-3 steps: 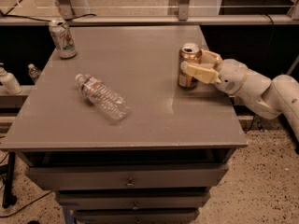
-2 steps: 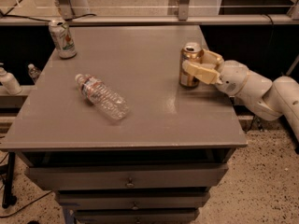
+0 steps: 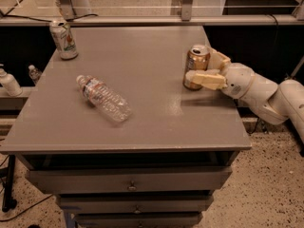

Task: Place orange can upright

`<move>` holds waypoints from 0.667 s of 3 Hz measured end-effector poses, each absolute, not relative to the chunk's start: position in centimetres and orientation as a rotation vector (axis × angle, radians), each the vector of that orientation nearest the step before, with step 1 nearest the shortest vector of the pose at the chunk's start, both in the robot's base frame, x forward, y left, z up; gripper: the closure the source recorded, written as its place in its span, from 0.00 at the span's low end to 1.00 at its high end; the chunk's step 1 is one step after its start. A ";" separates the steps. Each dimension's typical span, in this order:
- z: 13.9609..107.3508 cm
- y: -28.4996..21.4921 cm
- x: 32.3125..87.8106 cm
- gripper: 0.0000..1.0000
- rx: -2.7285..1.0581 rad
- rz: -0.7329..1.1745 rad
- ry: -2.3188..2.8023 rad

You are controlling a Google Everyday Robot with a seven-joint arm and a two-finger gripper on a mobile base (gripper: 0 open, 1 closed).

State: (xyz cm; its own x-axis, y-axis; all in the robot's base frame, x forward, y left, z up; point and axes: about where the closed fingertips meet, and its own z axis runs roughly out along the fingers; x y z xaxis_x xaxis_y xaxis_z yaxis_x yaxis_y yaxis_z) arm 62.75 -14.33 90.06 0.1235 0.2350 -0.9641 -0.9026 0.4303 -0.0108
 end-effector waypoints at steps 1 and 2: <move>90.5 -14.9 62.5 0.00 -0.745 0.934 1.160; 92.8 -17.3 61.5 0.00 -0.783 0.872 1.187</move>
Offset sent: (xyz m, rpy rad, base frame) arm -0.0280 -0.0779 0.0639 -0.1804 -0.0374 -0.0904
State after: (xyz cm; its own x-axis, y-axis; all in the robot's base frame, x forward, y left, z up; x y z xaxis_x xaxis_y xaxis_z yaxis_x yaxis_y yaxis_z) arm 61.52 -17.31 92.83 0.1446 0.1540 -0.9774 -0.8869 0.4582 -0.0590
